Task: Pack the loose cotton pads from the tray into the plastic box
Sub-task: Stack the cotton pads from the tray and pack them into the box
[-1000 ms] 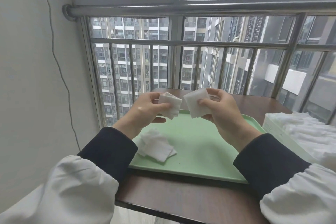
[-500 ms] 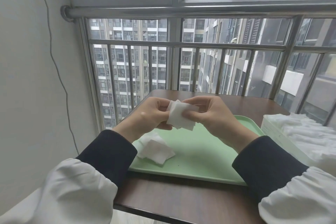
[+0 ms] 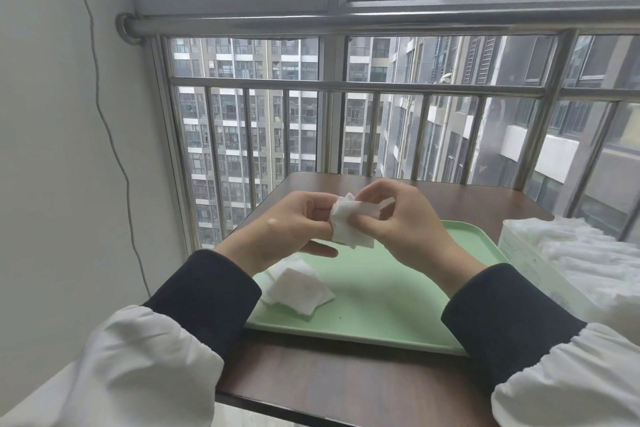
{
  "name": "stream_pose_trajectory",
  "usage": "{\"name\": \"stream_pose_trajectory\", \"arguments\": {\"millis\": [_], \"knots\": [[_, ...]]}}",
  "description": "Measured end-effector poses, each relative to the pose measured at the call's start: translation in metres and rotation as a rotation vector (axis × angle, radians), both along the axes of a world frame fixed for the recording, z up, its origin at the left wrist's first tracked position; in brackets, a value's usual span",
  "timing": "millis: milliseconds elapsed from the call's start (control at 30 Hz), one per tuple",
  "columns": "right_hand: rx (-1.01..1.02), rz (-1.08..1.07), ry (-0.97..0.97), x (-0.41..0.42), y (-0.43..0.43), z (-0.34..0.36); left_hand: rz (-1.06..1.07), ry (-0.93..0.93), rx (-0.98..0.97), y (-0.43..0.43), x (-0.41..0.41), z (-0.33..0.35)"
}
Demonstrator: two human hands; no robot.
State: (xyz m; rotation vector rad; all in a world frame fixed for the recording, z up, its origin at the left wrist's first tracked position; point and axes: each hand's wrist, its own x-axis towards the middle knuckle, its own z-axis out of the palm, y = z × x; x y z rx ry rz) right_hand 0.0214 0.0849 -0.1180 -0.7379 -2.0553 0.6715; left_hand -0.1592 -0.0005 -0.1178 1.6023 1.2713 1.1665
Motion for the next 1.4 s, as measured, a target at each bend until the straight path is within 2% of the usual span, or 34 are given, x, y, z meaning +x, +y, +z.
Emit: {"name": "stream_pose_trajectory", "arguments": {"millis": [233, 467, 700, 767, 900, 1033, 1167, 1400], "knots": [[0.114, -0.059, -0.108, 0.002, -0.005, 0.002, 0.007, -0.033, -0.011, 0.001, 0.0, -0.001], [0.162, -0.036, -0.102, 0.001, -0.012, 0.005, 0.031, -0.297, -0.163, 0.002, 0.005, 0.005], [0.188, 0.059, -0.078, -0.001, -0.017, 0.007, 0.185, -0.256, -0.133, 0.003, 0.003, 0.001], [0.1, 0.063, 0.02, -0.002, -0.016, 0.009, 0.232, -0.256, -0.091, 0.004, 0.0, -0.001], [-0.302, 0.161, 0.344, 0.001, -0.015, 0.013, 0.353, -0.329, -0.012, 0.008, -0.007, -0.002], [-0.61, 0.308, 0.466, 0.004, -0.011, 0.012, 0.355, -0.354, 0.019, 0.011, -0.007, -0.003], [-0.669, 0.381, 0.384, 0.0, -0.011, 0.009, 0.367, -0.342, 0.045, 0.012, -0.003, -0.001], [-0.671, 0.322, 0.347, -0.002, -0.01, 0.006, 0.239, -0.336, 0.055, 0.011, 0.005, 0.002]]}}
